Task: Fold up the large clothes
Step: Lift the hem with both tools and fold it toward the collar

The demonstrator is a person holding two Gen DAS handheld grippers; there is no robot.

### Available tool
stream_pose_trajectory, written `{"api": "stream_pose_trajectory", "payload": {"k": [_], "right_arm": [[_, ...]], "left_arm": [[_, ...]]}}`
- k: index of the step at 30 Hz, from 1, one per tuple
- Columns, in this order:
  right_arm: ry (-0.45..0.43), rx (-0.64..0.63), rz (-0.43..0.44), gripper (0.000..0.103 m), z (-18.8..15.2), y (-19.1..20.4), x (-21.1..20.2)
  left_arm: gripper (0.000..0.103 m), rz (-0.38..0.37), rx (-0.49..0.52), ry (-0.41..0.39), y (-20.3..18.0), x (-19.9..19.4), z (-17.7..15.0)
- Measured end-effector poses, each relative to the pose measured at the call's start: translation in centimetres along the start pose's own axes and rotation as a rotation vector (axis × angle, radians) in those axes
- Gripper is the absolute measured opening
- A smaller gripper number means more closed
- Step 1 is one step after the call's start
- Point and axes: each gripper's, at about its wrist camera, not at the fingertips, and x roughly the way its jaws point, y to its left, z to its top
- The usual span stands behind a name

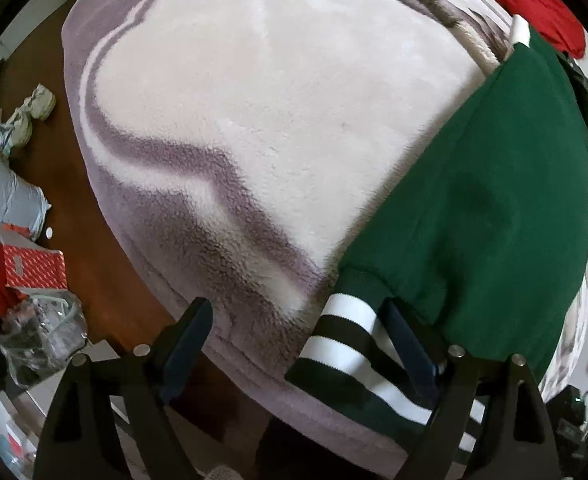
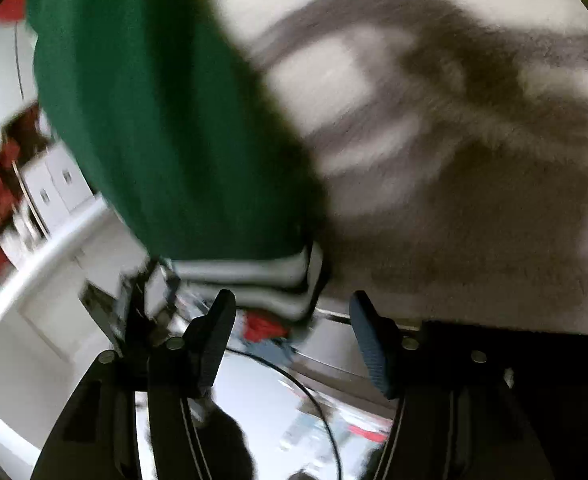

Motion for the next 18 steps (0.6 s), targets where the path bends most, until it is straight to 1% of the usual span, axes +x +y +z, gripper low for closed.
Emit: {"api": "stream_pose_trajectory", "payload": {"k": [1,2,3,4,6,7,8,9,10,12,14,16,18], "right_arm": [[-0.001,-0.001,0.017,0.061,1.5,0.6,0.2],[-0.002,-0.03,0.06,0.059,2.7,0.9,0.5],[-0.013,-0.053,0.062,0.031,2.6,1.3,1.4],[-0.025,-0.073,0.052,0.023,2.1,2.0,1.6],[-0.043,-0.13,0.027,0.013,0.4,3.5,1.2],[-0.047,-0.155,0.033,0.011,-1.0,4.2,0.6],[-0.049,-0.166,0.026,0.007,-1.6,4.5,0.4],[-0.048,-0.169,0.01,0.005,-2.2,4.4,0.2],[-0.033,-0.156,0.005,0.005,-2.7,4.0,0.8],[-0.043,-0.113,-0.06,0.005,-2.2,2.1,2.2],[-0.04,-0.064,-0.057,0.005,-0.8,1.3,3.0],[0.0,-0.046,-0.064,0.006,-0.3,2.2,3.3],[0.05,-0.082,-0.079,0.01,-0.5,4.1,2.5]], "left_arm": [[0.088,0.002,-0.002,-0.003,-0.1,0.0,0.1],[0.088,0.002,-0.002,-0.007,0.0,0.0,0.1],[0.088,0.01,-0.002,-0.012,0.0,-0.1,0.1],[0.088,0.015,-0.002,-0.018,0.1,-0.2,0.2],[0.088,0.02,0.002,-0.02,0.3,-0.4,0.4],[0.088,0.021,0.006,-0.019,0.3,-0.4,0.4],[0.088,0.025,0.014,-0.017,0.2,-0.4,0.4],[0.088,0.034,0.027,-0.016,0.0,-0.4,0.3],[0.088,0.045,0.043,-0.012,-0.2,-0.3,0.3],[0.088,0.065,0.062,-0.008,-0.6,-0.4,0.2],[0.088,0.082,0.068,-0.003,-1.0,-1.3,0.2],[0.088,0.104,0.09,-0.031,-2.2,-3.9,0.3],[0.088,0.123,0.137,-0.076,-3.9,-6.7,0.5]]}}
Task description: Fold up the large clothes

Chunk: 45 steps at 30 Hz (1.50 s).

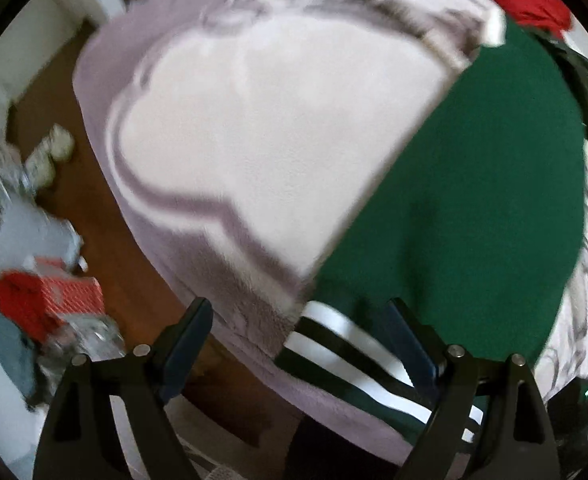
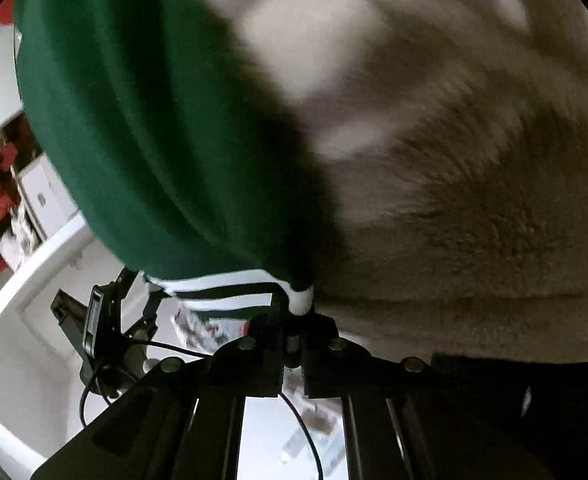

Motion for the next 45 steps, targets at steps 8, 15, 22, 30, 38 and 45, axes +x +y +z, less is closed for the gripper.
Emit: {"api": "stream_pose_trajectory", "payload": {"k": [8,15,22,30,38,45], "right_arm": [[-0.197,-0.223,-0.196,0.06,-0.1,6.8,-13.2],[-0.41,-0.202,-0.183,0.061,8.3,13.1,-22.7],[-0.602,-0.229,-0.183,0.061,19.5,22.1,-29.6],[-0.698,-0.27,-0.153,0.061,33.5,28.1,-30.5],[-0.619,-0.18,-0.109,0.061,45.0,28.1,-28.3],[-0.686,-0.199,-0.182,0.016,45.0,28.9,-27.8]], "left_arm": [[0.09,-0.048,0.246,-0.186,-10.2,-7.0,6.7],[0.09,-0.109,0.374,-0.243,-19.9,-4.5,18.4],[0.09,-0.261,0.361,-0.127,-23.3,2.1,31.7],[0.071,-0.491,0.332,0.015,-25.5,11.1,38.6],[0.012,-0.569,0.45,-0.037,-27.4,12.2,38.3],[0.012,-0.578,0.433,0.015,-26.6,15.7,39.7]]}}
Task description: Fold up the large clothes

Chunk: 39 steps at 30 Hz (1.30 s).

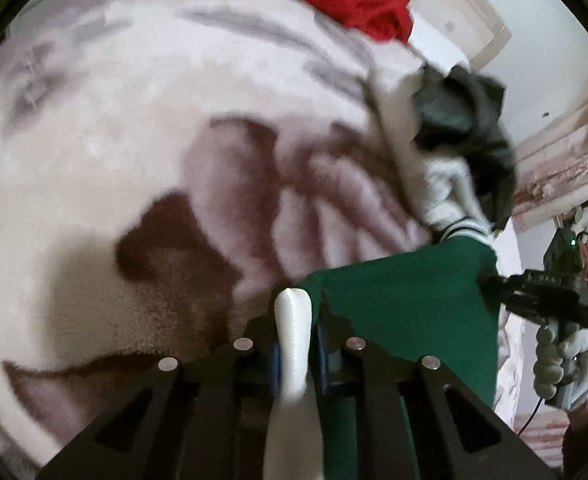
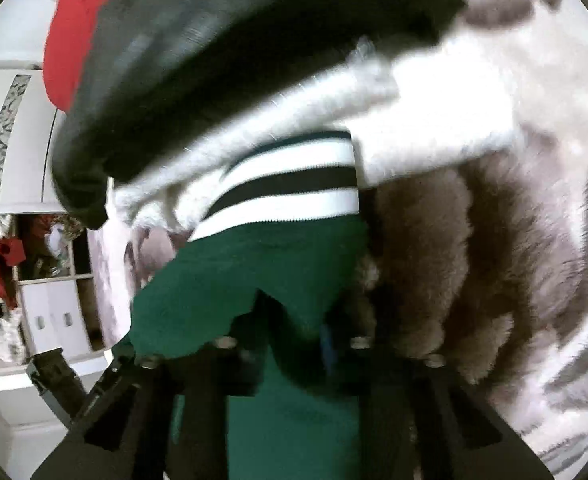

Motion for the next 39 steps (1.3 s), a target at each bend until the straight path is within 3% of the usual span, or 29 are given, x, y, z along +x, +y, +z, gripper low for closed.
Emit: {"api": "stream_pose_trajectory", "payload": {"k": [3,7,10,11,12,14,16,17,18,19,23,32,36,39], "right_arm": [[0.042,0.059,-0.031,0.016,0.5,-1.3,2.2],[0.089,0.029,-0.07,0.018,1.0,0.0,2.0],[0.101,-0.093,-0.13,0.03,-0.3,2.3,0.0],[0.083,-0.14,-0.163,0.041,-1.2,3.1,-1.0],[0.066,-0.171,-0.184,0.058,-2.1,3.7,-1.8],[0.01,-0.266,-0.272,0.069,-4.6,5.3,-3.5],[-0.04,-0.347,-0.384,0.071,-7.3,6.7,-4.7],[-0.064,-0.391,-0.432,0.073,-8.9,7.2,-5.3],[-0.084,-0.424,-0.468,0.074,-10.4,7.3,-6.0],[-0.099,-0.444,-0.493,0.075,-11.9,7.7,-6.4],[-0.135,-0.47,-0.497,0.078,-18.2,7.6,-9.6],[-0.2,-0.477,-0.466,0.08,-30.9,6.3,-17.3],[-0.174,-0.466,-0.427,0.08,-36.0,4.9,-19.9],[-0.117,-0.435,-0.379,0.08,-39.9,3.0,-20.9]], "left_arm": [[0.016,-0.004,-0.023,0.04,0.4,1.0,0.3],[0.019,0.075,0.001,0.043,-1.8,-1.5,0.8],[0.023,0.183,0.043,0.014,-4.0,-4.0,0.1],[0.025,0.243,0.056,0.005,-5.0,-4.8,-0.4],[0.03,0.274,0.069,-0.009,-5.7,-5.4,-0.9],[0.037,0.329,0.097,-0.06,-7.6,-7.4,-2.7],[0.05,0.375,0.117,-0.081,-8.9,-8.9,-4.7],[0.065,0.4,0.124,-0.092,-9.5,-9.5,-5.7],[0.073,0.41,0.129,-0.108,-10.2,-10.3,-6.9],[0.074,0.418,0.131,-0.125,-11.0,-11.1,-8.1],[0.079,0.447,0.136,-0.151,-13.3,-13.7,-12.2],[0.079,0.447,0.147,-0.177,-17.9,-18.6,-20.6],[0.079,0.463,0.163,-0.159,-18.4,-20.6,-24.7],[0.079,0.442,0.137,-0.099,-17.5,-21.7,-28.7]]}}
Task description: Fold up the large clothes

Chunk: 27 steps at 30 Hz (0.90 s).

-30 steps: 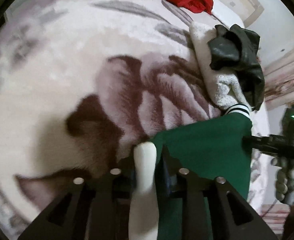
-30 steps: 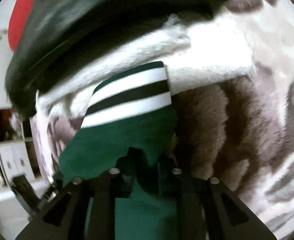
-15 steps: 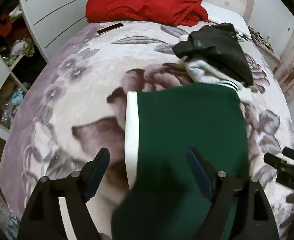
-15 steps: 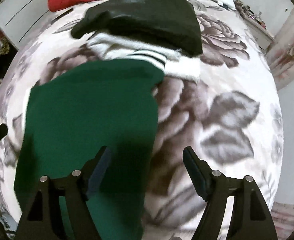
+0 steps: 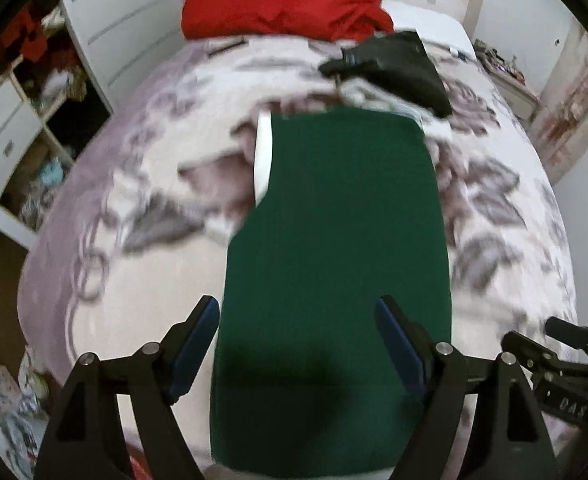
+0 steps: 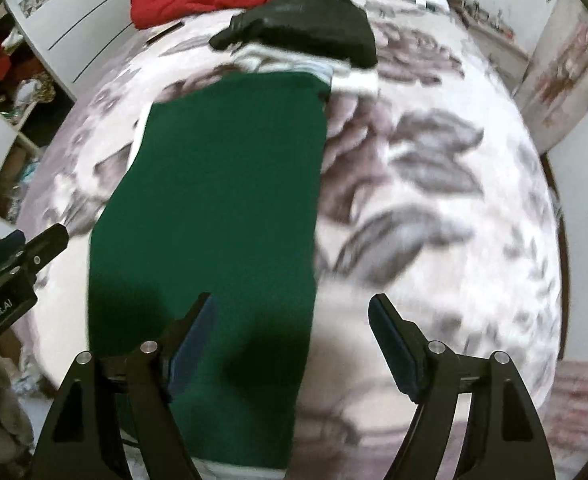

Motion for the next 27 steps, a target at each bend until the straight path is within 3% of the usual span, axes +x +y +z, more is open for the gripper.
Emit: {"api": "stream_pose_trajectory", "payload": {"k": [4,8,11,14,18,23,26,27], "right_arm": [[0.125,0.055,0.116,0.08,-6.1,-1.6,1.1],[0.303,0.151,0.243,0.08,-12.7,-4.0,5.8],[0.394,0.235,0.344,0.08,-16.4,-5.6,9.6],[0.446,0.291,0.445,0.08,-18.5,-6.4,12.8],[0.517,0.324,0.556,0.08,-20.3,-6.3,16.6],[0.602,0.368,0.732,0.08,-22.3,-5.3,19.5],[0.635,0.396,0.768,0.08,-23.1,-4.8,20.5],[0.637,0.397,0.77,0.08,-23.3,-4.6,20.7]], "left_arm": [[0.079,-0.018,-0.04,0.119,3.0,0.2,-6.7],[0.079,-0.043,-0.098,0.26,7.0,2.7,-12.2],[0.079,-0.133,-0.184,0.361,10.2,6.0,-15.1],[0.079,-0.276,-0.299,0.427,12.4,9.6,-16.7],[0.079,-0.41,-0.366,0.45,12.6,13.1,-16.7],[0.078,-0.438,-0.309,0.409,11.4,14.7,-15.9],[0.049,-0.465,-0.262,0.354,10.4,13.7,-15.8],[0.047,-0.451,-0.248,0.346,10.1,13.4,-15.7]]}}
